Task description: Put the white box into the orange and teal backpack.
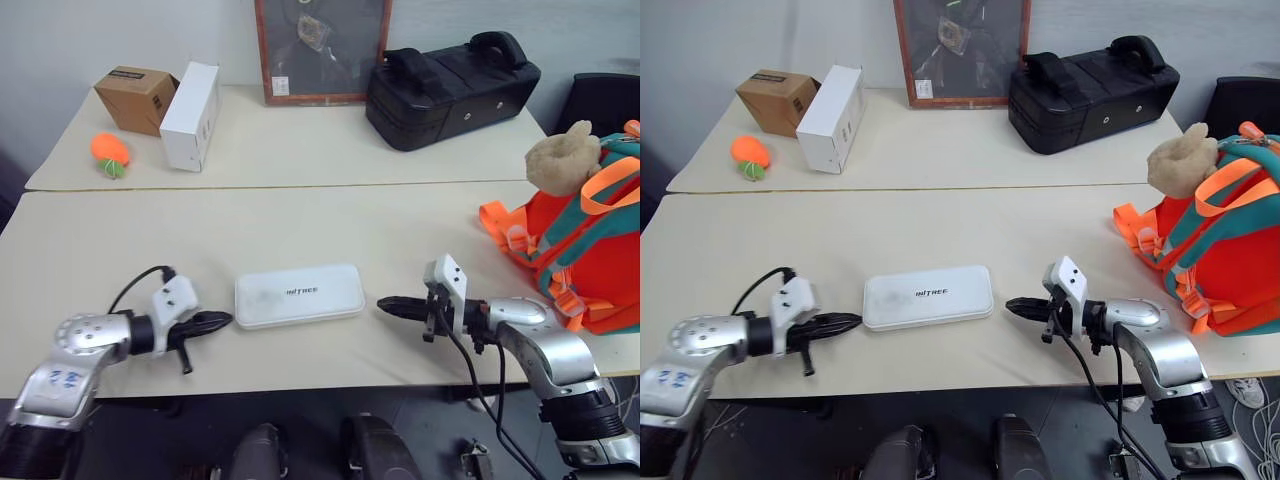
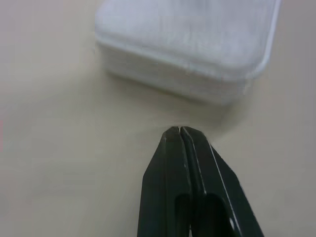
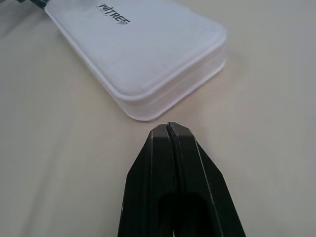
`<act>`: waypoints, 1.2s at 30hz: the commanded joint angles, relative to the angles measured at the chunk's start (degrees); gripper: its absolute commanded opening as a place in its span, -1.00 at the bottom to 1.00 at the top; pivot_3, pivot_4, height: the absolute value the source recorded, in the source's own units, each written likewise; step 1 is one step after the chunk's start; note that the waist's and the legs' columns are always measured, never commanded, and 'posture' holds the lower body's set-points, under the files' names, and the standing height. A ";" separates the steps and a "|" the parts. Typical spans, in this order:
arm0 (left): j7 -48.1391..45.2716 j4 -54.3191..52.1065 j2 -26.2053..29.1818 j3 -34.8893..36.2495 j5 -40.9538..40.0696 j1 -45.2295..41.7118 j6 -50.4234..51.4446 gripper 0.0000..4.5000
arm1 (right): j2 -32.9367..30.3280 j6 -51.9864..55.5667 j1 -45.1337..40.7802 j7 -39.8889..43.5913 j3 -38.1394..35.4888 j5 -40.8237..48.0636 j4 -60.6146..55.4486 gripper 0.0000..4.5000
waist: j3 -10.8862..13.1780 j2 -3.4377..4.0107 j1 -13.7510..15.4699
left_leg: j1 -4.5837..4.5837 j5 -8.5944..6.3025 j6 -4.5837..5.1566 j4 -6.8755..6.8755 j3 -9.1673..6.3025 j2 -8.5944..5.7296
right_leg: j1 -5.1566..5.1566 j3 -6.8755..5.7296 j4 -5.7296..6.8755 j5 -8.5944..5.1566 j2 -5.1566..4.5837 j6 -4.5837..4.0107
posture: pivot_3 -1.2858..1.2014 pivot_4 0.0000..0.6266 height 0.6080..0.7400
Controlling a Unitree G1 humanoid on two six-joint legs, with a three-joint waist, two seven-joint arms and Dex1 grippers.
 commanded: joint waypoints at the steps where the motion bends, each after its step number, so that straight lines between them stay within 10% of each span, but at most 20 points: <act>1: -0.65 0.95 0.77 3.15 -4.66 -0.68 7.79 -0.91 | -0.23 -2.43 -2.58 0.30 -0.95 -0.71 1.38 -1.00 | 0.00 0.00 0.13 | 0.00 0.00 0.00 0.01 0.00 -0.01 | 0.00 0.00 0.00 0.00 0.00 0.00 | 0.03 -0.52 1.00; 15: 2.77 11.07 -3.13 3.35 -22.50 -18.65 49.23 0.95 | 0.84 -12.14 -10.40 5.27 4.99 -7.70 10.58 -1.00 | 0.01 -0.03 0.38 | -0.11 0.11 -0.30 0.25 -0.02 -0.05 | -0.02 -0.04 0.11 0.01 0.03 0.03 | 0.03 -0.52 1.00; 36: 4.06 20.09 -16.65 -9.71 -20.95 -36.66 56.22 0.99 | 3.13 -14.81 -9.14 5.75 6.88 -10.37 10.33 -1.00 | -0.01 0.00 2.00 | -0.16 -0.05 -0.14 0.92 -0.05 -0.12 | 0.18 -0.03 0.24 0.09 -0.03 0.17 | 0.03 -0.52 1.00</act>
